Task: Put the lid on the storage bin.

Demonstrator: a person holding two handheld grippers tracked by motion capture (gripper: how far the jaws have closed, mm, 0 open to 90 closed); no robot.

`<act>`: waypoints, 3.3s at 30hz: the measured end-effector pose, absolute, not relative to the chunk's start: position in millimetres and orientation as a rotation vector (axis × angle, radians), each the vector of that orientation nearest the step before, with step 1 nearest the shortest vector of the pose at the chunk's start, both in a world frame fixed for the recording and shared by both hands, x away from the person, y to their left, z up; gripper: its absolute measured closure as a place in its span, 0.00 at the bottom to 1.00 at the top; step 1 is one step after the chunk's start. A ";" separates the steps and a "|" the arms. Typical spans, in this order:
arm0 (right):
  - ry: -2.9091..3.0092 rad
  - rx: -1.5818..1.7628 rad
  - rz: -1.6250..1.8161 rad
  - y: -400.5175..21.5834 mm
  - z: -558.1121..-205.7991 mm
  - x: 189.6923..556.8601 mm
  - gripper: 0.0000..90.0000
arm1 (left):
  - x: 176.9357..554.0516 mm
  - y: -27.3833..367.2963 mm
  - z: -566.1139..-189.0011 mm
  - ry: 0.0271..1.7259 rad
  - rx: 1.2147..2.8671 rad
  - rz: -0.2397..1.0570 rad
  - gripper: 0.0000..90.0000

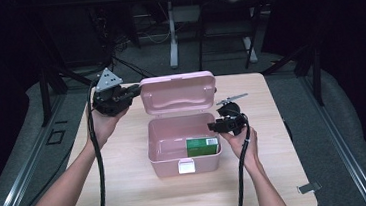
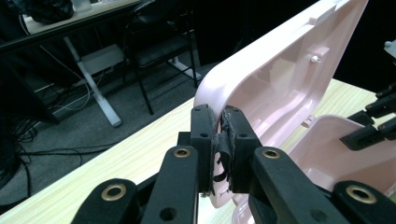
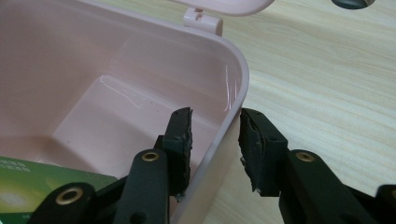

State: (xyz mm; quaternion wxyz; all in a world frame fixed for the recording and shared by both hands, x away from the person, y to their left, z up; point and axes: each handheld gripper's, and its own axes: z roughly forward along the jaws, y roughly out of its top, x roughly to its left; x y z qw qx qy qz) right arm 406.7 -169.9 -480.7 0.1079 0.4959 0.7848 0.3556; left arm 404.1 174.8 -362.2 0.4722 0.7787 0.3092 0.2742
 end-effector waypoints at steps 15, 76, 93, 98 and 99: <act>2.340 1.407 1.069 -174.9 -471.7 402.7 0.63 | 382.4 174.9 -365.3 0.739 1.913 0.679 0.93; 2.246 1.138 1.122 -181.8 -401.7 344.1 0.79 | 322.4 187.0 -408.1 0.683 1.995 0.523 0.90; 2.312 1.150 1.118 -184.2 -420.6 331.5 0.71 | 311.6 190.6 -432.1 0.697 1.994 0.391 0.81; 2.336 1.168 1.128 -189.8 -423.5 327.4 0.65 | 312.8 191.1 -440.7 0.713 1.999 0.308 0.73; 2.342 1.169 1.130 -190.6 -424.0 327.0 0.65 | 312.8 190.9 -442.0 0.715 1.999 0.290 0.72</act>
